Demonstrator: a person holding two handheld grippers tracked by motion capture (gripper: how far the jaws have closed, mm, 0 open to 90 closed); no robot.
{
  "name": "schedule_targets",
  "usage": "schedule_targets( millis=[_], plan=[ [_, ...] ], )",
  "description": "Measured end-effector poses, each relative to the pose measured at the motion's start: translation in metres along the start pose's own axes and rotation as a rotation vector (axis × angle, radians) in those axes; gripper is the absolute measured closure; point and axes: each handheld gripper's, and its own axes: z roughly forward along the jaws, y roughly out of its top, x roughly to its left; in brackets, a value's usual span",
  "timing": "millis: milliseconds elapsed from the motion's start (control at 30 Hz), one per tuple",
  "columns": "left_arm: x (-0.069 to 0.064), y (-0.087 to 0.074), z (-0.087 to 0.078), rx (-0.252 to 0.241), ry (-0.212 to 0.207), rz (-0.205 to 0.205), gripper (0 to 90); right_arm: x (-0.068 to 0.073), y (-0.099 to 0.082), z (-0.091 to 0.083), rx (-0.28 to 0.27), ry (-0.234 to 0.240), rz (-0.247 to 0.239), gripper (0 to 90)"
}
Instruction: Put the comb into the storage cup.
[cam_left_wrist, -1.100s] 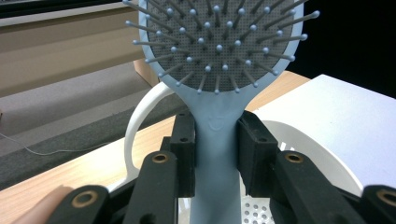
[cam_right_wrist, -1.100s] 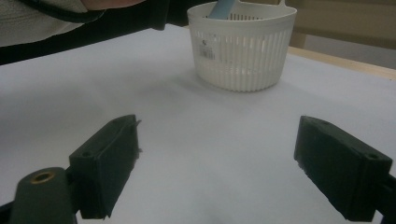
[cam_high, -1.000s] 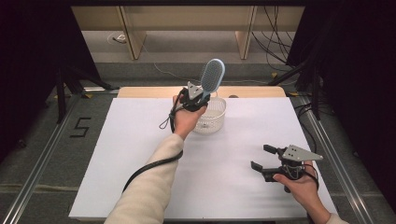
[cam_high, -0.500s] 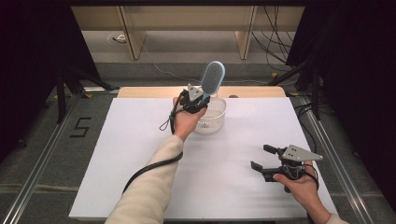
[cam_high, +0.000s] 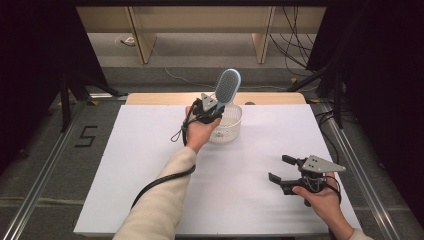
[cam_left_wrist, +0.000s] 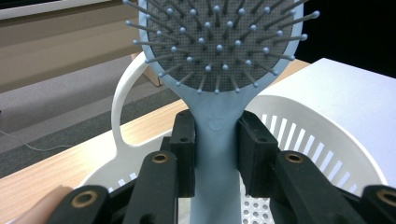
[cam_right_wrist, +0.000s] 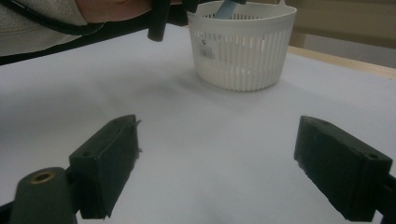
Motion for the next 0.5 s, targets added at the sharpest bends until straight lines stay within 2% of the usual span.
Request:
schedule_targets(
  millis=[500],
  plan=[
    [-0.0001, -0.0016, -0.0001, 0.003, 0.007, 0.006, 69.5, 0.0001, -0.0001, 0.0002, 0.001, 0.001, -0.001, 15.0]
  ],
)
